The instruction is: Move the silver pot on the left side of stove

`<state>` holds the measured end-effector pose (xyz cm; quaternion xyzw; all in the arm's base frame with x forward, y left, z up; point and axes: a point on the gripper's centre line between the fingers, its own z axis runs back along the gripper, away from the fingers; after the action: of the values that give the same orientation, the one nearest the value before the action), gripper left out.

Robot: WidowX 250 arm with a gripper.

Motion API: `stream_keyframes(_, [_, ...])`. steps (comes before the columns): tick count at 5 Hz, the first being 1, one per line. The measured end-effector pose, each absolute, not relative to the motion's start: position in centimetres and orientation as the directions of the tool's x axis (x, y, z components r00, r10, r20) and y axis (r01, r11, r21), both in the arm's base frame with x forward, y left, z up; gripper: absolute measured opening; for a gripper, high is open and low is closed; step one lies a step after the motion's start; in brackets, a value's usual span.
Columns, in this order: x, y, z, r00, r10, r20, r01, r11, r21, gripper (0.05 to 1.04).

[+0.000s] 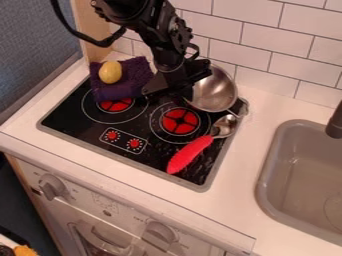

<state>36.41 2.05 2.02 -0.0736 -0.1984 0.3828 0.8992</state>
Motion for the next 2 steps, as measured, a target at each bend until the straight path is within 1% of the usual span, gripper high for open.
stream_keyframes(1, [36.02, 2.38, 2.0, 0.642, 0.724, 0.253, -0.662, 0.69, -0.294, 0.074])
stream_keyframes(2, [35.74, 2.91, 2.62, 0.672, 0.711, 0.208, -0.646, 0.7, -0.305, 0.074])
